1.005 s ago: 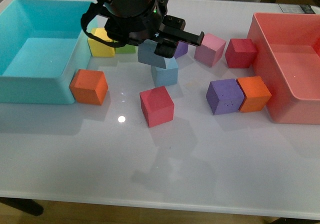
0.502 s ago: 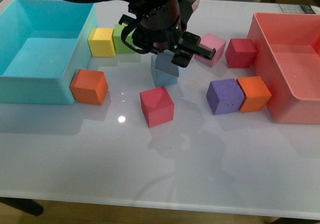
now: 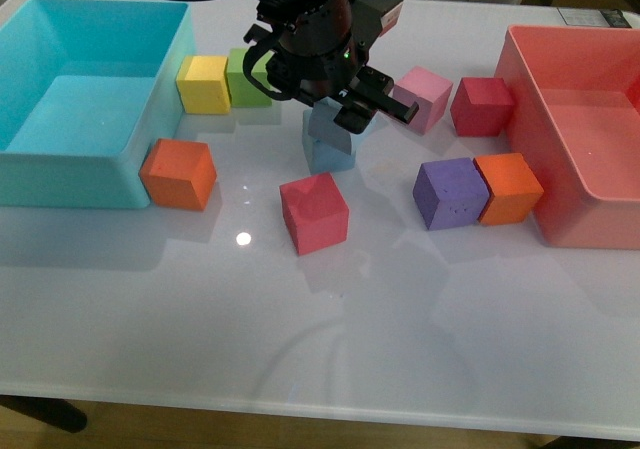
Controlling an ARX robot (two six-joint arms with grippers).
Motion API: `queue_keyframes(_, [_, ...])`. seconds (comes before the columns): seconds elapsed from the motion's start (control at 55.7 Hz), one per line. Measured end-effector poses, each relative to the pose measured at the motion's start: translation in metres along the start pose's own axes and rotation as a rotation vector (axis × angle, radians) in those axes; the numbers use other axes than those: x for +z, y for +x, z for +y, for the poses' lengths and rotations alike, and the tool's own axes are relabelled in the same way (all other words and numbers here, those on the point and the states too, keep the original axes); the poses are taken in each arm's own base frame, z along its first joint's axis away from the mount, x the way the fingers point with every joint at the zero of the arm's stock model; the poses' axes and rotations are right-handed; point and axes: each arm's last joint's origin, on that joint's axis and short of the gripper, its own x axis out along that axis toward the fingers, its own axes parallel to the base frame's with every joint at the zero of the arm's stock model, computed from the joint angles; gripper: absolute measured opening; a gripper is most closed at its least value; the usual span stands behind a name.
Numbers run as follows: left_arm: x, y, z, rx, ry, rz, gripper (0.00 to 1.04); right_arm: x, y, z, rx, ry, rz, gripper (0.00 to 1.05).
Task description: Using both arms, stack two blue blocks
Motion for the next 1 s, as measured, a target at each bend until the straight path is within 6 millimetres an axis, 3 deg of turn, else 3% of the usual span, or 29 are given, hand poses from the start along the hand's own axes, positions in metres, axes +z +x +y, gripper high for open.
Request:
queue_keyframes(0.359, [-0.002,0.016,0.009,0.004,0.029,0.032,0.38,0.0,0.0,0.0,0.0,0.0,0.0,0.96])
queue_keyframes(0.664, [0.003,0.017,0.013,0.003,0.037,0.016,0.37,0.0,0.0,0.0,0.0,0.0,0.0,0.96])
queue_keyframes(1.005, [0.002,0.018,0.013,-0.007,0.049,0.018,0.89,0.0,0.0,0.0,0.0,0.0,0.0,0.96])
